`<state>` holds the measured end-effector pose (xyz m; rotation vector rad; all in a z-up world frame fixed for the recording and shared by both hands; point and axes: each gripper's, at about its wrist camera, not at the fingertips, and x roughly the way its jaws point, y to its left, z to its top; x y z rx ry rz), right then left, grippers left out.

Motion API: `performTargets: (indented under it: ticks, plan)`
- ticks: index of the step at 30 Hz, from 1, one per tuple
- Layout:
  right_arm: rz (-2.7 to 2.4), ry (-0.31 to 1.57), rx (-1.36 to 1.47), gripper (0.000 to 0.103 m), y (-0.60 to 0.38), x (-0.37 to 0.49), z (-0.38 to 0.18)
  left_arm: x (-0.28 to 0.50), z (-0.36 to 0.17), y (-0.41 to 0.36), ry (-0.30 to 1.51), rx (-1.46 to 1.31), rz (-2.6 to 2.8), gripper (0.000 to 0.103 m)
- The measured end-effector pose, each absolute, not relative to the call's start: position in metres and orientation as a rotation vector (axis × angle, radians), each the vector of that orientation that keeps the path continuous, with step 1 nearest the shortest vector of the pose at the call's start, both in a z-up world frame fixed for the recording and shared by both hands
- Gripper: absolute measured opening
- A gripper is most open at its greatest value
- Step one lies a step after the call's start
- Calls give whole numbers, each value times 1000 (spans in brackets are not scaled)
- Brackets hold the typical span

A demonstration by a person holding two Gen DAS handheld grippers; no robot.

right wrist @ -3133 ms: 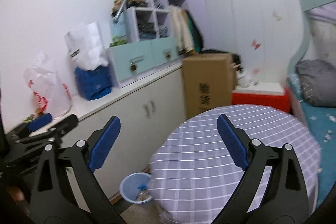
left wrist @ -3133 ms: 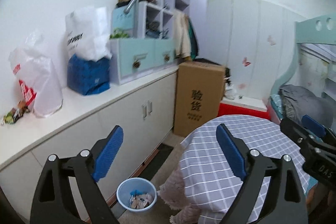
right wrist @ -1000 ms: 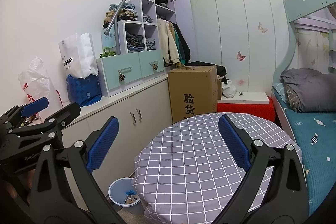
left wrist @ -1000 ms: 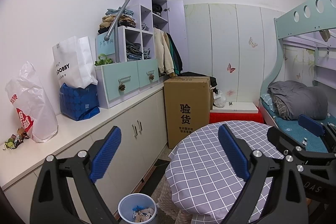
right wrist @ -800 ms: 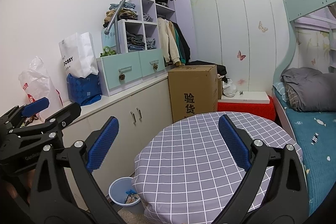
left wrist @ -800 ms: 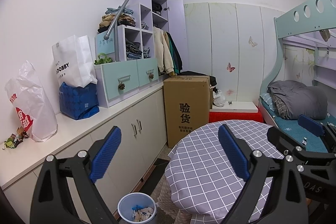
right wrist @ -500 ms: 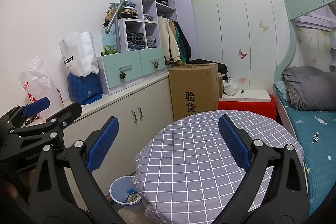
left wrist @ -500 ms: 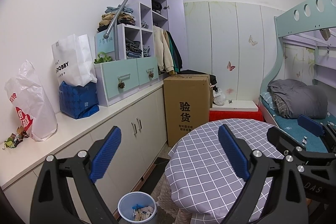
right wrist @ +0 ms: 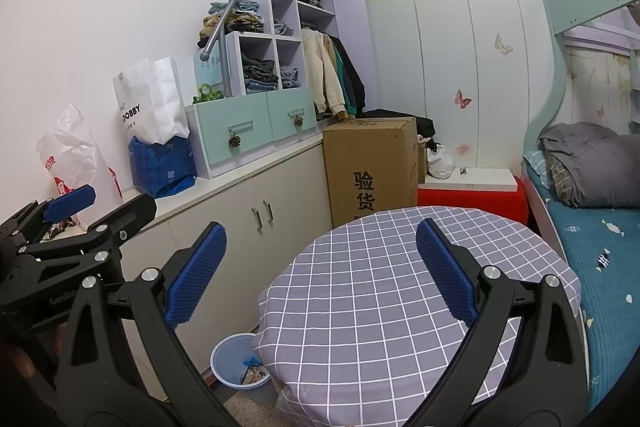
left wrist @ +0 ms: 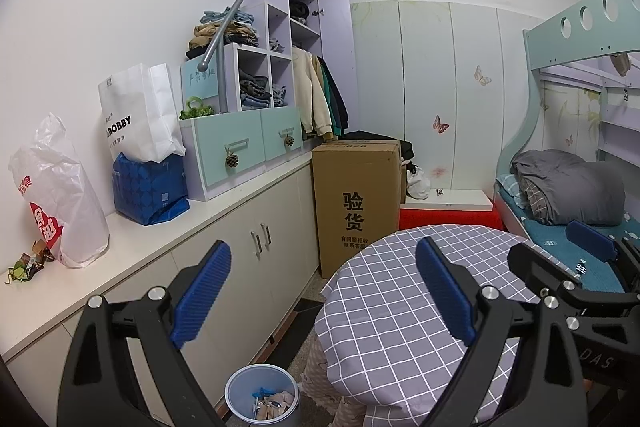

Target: Collect trash

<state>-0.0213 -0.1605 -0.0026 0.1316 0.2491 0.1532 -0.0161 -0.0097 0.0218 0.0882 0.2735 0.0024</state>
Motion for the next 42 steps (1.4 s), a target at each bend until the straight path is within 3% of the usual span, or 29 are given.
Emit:
performTargets:
  ticks: [42]
  plan:
    - [157,257,130,94,-155,-20,-3,-13,24,-9,278,88,5,92]
